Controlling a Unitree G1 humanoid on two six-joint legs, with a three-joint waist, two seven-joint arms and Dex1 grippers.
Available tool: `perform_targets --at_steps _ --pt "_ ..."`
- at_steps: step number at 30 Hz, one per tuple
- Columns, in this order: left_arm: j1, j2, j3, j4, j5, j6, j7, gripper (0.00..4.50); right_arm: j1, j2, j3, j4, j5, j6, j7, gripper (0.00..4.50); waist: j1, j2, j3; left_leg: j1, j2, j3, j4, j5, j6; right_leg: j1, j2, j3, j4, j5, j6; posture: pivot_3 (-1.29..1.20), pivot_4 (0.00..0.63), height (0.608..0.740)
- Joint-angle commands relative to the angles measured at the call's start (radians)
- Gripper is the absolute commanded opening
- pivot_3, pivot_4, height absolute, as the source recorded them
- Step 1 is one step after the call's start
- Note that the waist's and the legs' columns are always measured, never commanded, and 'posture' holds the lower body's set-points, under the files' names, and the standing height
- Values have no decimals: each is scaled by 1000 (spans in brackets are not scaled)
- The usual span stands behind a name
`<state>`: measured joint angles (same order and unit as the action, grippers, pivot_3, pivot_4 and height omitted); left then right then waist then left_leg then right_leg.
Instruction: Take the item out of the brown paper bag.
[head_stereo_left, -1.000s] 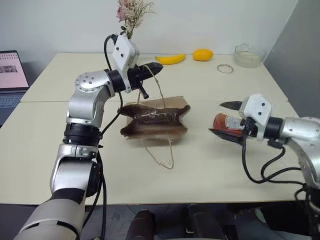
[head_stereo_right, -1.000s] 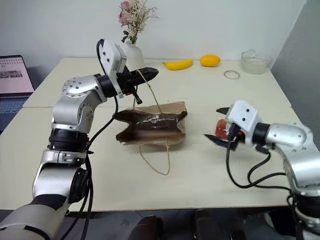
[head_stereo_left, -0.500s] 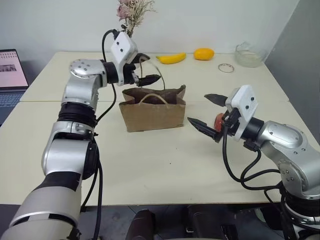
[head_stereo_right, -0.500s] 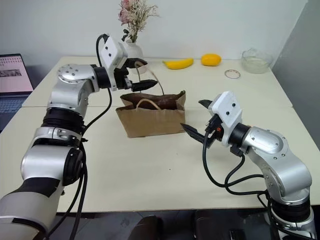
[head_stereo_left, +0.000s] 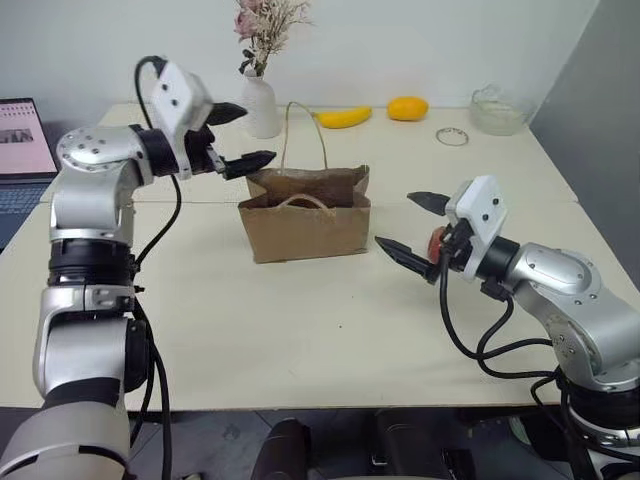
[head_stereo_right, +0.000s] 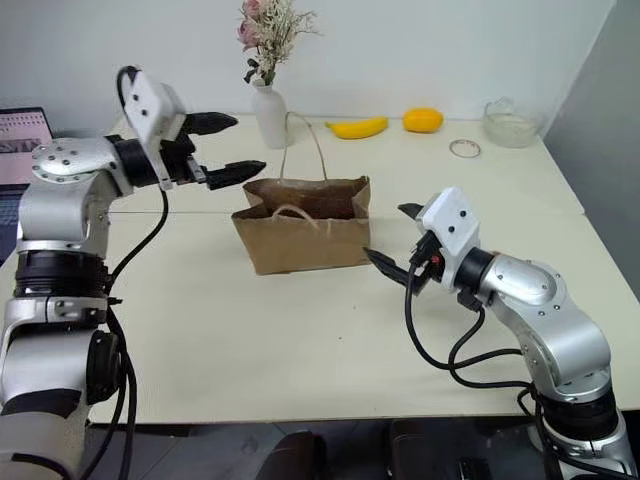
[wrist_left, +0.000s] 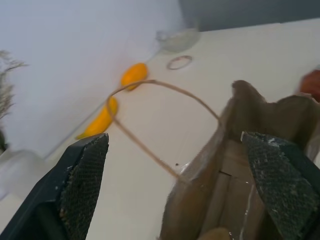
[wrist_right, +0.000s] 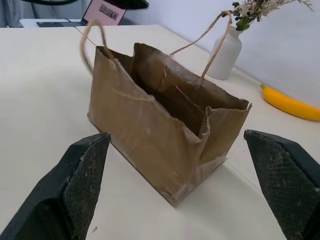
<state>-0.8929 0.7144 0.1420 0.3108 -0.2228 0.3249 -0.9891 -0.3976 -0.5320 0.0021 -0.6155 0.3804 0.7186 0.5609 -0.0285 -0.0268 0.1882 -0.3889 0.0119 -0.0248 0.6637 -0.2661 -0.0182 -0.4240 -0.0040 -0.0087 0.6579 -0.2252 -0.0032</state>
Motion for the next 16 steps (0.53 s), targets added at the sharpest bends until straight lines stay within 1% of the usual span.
perform_targets --at_steps 1,4,6,8,9,10,13,16 --pt "102 7 100 -195 -71 110 101 4460 28 55 -42 -20 2 -87 -46 4500 -1 0 0 0 0 0 0 0 0 0 -1 0 0 0 0 0 150 740" --pt "314 -29 148 -420 -65 167 227 4460 100 118 -34 -37 -26 -140 -104 4500 0 0 0 3 1 1 0 0 0 1 -1 2 1 0 0 0 150 740" --pt "443 -89 178 -544 -64 161 313 4460 160 132 -10 -28 -80 -202 -131 4500 2 0 0 5 0 1 -1 0 0 3 -2 2 1 0 0 0 150 740" --pt "580 -197 197 -637 -49 158 437 4460 192 166 -10 8 -89 -231 -158 4500 4 0 -1 5 0 1 -1 0 0 3 -3 2 1 0 0 0 150 740" --pt "633 -233 190 -657 -36 150 474 4460 186 185 -12 31 -91 -241 -172 4500 5 0 -1 6 -1 2 -1 0 0 4 -4 3 1 0 0 0 150 740" --pt "665 -259 181 -672 -24 142 502 4460 174 196 -10 51 -98 -254 -177 4500 5 -1 -1 7 -1 2 0 0 0 4 -4 3 1 0 0 0 150 740" --pt "701 -295 155 -707 -14 135 547 4460 145 200 8 104 -126 -297 -169 4500 6 -2 -1 7 -1 1 1 0 0 4 -4 2 3 1 0 0 150 740" --pt "714 -295 135 -706 4 97 568 4460 139 198 16 142 -141 -325 -162 4500 8 -3 -2 7 -1 1 1 0 0 4 -2 1 3 1 -1 0 150 740"
